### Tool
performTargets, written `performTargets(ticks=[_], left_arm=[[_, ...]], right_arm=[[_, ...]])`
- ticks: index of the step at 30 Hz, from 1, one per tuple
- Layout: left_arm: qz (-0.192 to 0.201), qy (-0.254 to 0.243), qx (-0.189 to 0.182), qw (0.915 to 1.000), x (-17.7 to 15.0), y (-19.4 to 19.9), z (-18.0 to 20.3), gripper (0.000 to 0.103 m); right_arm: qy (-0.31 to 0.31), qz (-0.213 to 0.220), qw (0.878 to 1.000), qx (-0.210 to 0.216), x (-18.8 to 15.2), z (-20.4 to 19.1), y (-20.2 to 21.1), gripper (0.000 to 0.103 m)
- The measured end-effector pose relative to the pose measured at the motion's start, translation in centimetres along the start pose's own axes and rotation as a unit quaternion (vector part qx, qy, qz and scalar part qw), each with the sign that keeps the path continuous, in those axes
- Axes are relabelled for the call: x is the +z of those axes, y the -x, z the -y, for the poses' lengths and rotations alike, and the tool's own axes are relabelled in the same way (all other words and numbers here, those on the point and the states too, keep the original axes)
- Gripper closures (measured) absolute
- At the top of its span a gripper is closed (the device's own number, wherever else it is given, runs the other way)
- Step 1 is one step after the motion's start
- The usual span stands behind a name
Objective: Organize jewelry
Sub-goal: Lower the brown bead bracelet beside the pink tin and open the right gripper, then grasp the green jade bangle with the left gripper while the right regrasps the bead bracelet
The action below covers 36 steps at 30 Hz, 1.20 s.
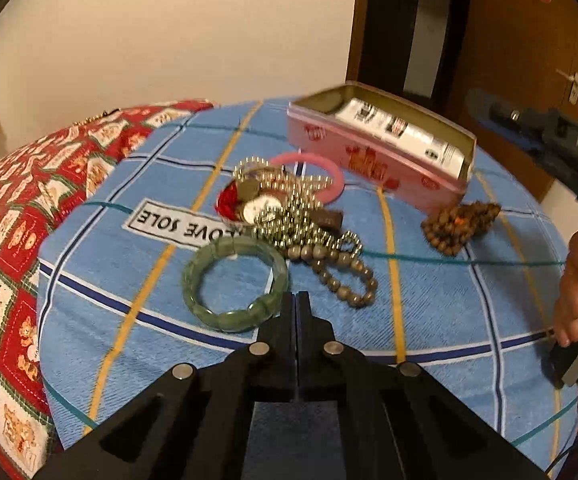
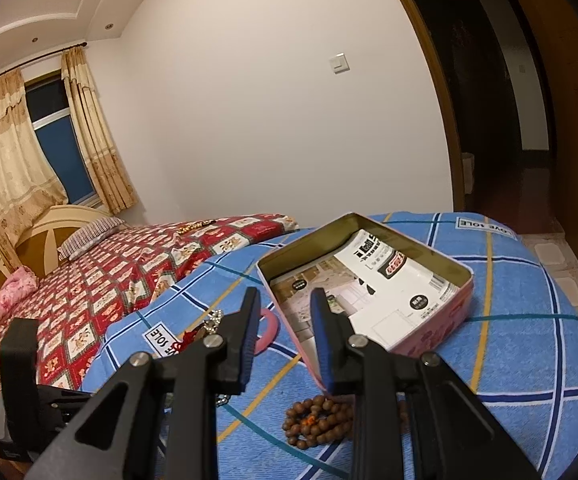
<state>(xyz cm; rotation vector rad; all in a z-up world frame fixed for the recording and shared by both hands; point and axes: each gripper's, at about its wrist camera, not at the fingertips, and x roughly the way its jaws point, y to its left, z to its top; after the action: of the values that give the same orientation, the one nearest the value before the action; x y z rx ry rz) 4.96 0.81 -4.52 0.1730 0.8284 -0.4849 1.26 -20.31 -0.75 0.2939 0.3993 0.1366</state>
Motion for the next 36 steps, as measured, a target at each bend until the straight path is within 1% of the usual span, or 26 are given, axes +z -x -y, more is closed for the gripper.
performTargets(ticks=[2, 5, 7, 8, 9, 10, 11, 12, 13, 16, 19, 20, 22, 23, 24, 25, 26, 27, 28, 30, 31, 34, 36], left_arm=[[0.006, -0.007, 0.016, 0.9998, -0.1, 0.3, 0.2, 0.103], [0.027, -0.015, 0.013, 0.9994, 0.0, 1.1, 0.1, 0.103], [0.039, -0.004, 0.019, 0.999, 0.2, 1.5, -0.5, 0.102], [0.037, 0.006, 0.017, 0.9991, 0.3, 1.4, -0.9, 0.098], [0.031, 0.014, 0.012, 0.9994, 0.4, 1.2, -1.1, 0.085], [0.022, 0.018, 0.013, 0.9995, 0.4, 0.8, -1.3, 0.075], [0.018, 0.017, 0.018, 0.9995, 0.4, 0.6, -1.4, 0.05], [0.018, 0.013, 0.027, 0.9994, 0.4, 0.5, -1.3, 0.038], [0.024, 0.01, 0.038, 0.9989, 0.5, 0.5, -1.2, 0.037], [0.036, 0.022, 0.045, 0.9981, 1.1, 0.6, -1.6, 0.037], [0.039, 0.021, 0.049, 0.9978, 1.8, 0.3, -2.0, 0.037], [0.031, 0.022, 0.041, 0.9985, 2.0, -0.2, -2.1, 0.037], [-0.003, 0.022, 0.019, 0.9996, 2.0, -1.8, -2.3, 0.037], [-0.005, 0.014, 0.039, 0.9991, 2.1, -2.0, -2.1, 0.036], [-0.01, 0.01, 0.048, 0.9987, 2.1, -2.2, -2.1, 0.036], [-0.013, 0.013, 0.05, 0.9986, 2.1, -2.3, -2.3, 0.036], [-0.016, 0.02, 0.049, 0.9985, 2.0, -2.4, -2.5, 0.047], [-0.023, 0.029, 0.042, 0.9984, 1.8, -2.5, -2.9, 0.077], [-0.031, 0.044, 0.028, 0.9982, 1.6, -2.6, -3.5, 0.084], [-0.03, 0.064, 0.003, 0.9975, 1.3, -2.3, -4.2, 0.084], [-0.03, 0.065, 0.0, 0.9974, 1.2, -2.2, -4.2, 0.084], [-0.019, 0.064, 0.005, 0.9977, 1.1, -1.6, -4.1, 0.084], [-0.001, 0.063, 0.013, 0.9979, 1.0, -1.0, -4.0, 0.084]], right_arm=[[-0.005, 0.003, 1.0, 0.004, 0.0, 0.3, 0.3, 0.074], [-0.008, 0.008, 1.0, 0.005, -0.1, 0.5, 0.9, 0.072], [-0.008, 0.008, 1.0, 0.0, -0.4, 0.7, 1.4, 0.071], [-0.008, 0.006, 1.0, -0.003, -0.6, 0.7, 1.5, 0.07], [-0.01, 0.001, 1.0, -0.006, -0.8, 0.8, 1.5, 0.069], [-0.017, -0.006, 1.0, -0.003, -1.0, 1.0, 1.6, 0.064], [-0.028, -0.015, 1.0, 0.003, -1.4, 1.3, 1.6, 0.055], [-0.038, -0.022, 0.999, 0.006, -1.7, 1.6, 1.8, 0.051], [-0.043, -0.024, 0.999, 0.004, -2.1, 1.7, 1.9, 0.044], [-0.058, -0.032, 0.998, 0.008, -2.3, 2.1, 1.9, 0.043], [-0.066, -0.039, 0.997, 0.005, -2.3, 2.4, 1.5, 0.042], [-0.067, -0.04, 0.997, 0.004, -2.4, 2.4, 1.4, 0.043], [-0.07, -0.039, 0.997, 0.004, -2.4, 2.5, 1.5, 0.043], [-0.071, -0.039, 0.997, 0.002, -2.5, 2.5, 1.5, 0.043], [-0.071, -0.039, 0.997, 0.002, -2.5, 2.6, 1.6, 0.043], [-0.072, -0.04, 0.997, 0.002, -2.6, 2.6, 1.6, 0.043], [-0.074, -0.041, 0.996, 0.001, -2.6, 2.7, 1.5, 0.043], [-0.075, -0.041, 0.996, 0.002, -2.6, 2.7, 1.5, 0.043], [-0.076, -0.042, 0.996, 0.002, -2.6, 2.7, 1.6, 0.043], [-0.078, -0.042, 0.996, 0.002, -2.6, 2.8, 1.6, 0.043], [-0.078, -0.042, 0.996, 0.002, -2.7, 2.8, 1.6, 0.043], [-0.078, -0.042, 0.996, 0.002, -2.7, 2.8, 1.6, 0.043], [-0.079, -0.04, 0.996, 0.002, -2.6, 2.9, 1.6, 0.043]])
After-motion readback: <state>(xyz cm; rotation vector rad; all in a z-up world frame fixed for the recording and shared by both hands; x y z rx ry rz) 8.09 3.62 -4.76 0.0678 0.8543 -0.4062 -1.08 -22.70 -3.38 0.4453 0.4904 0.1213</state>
